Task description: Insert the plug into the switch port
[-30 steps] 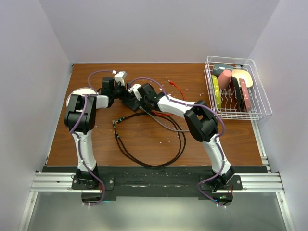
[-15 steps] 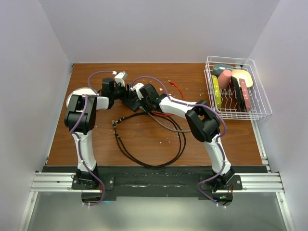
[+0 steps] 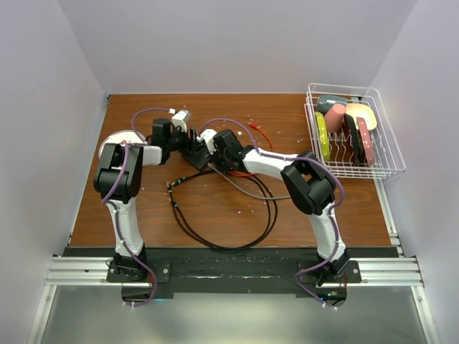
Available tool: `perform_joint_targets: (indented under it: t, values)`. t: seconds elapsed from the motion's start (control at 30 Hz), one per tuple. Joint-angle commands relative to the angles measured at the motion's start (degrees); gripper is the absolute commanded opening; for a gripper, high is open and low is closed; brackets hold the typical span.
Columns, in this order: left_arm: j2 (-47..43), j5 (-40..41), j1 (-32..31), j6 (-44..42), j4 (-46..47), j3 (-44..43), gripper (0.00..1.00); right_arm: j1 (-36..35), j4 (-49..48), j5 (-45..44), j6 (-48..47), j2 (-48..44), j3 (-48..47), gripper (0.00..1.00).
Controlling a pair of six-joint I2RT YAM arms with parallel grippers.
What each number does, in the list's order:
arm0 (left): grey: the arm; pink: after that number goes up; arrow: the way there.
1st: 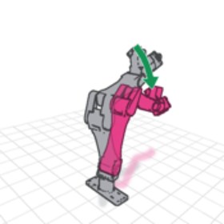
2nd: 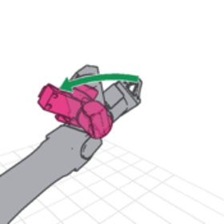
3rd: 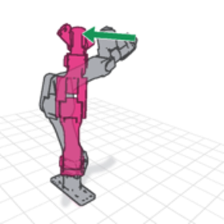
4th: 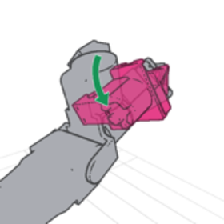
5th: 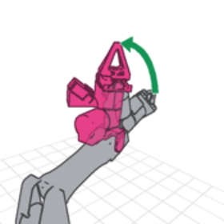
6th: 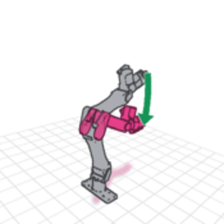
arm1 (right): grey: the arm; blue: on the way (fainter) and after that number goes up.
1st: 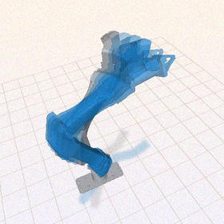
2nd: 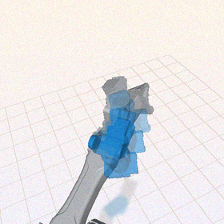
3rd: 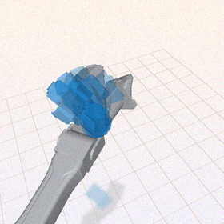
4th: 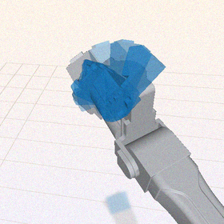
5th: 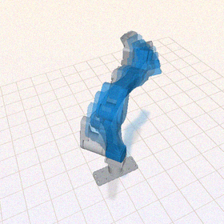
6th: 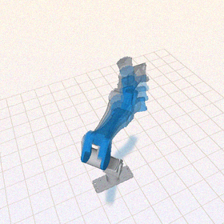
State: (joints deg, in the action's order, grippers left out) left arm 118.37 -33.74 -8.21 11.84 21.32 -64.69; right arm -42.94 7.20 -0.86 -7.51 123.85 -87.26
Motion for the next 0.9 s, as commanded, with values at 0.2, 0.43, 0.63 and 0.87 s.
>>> perform_joint_targets:
  t: [0.2,0.43,0.63,0.87]
  values:
    - [1.16,-14.34,-6.21,1.79,-9.54,0.79,0.59,-1.27,-21.00,3.16,0.82,-5.11,1.22,0.00]
    - [1.61,-13.90,-6.21,1.61,-9.81,0.53,0.59,-1.27,-25.57,2.54,2.67,-7.22,4.73,0.00]
    - [1.69,-13.29,-6.21,1.79,-9.81,0.61,0.59,-1.18,-27.86,-4.49,6.54,-7.84,5.36,0.00]
    - [1.52,-14.43,-6.21,2.05,-9.45,0.70,0.59,-1.45,-28.03,-2.66,7.07,-6.26,4.30,0.00]
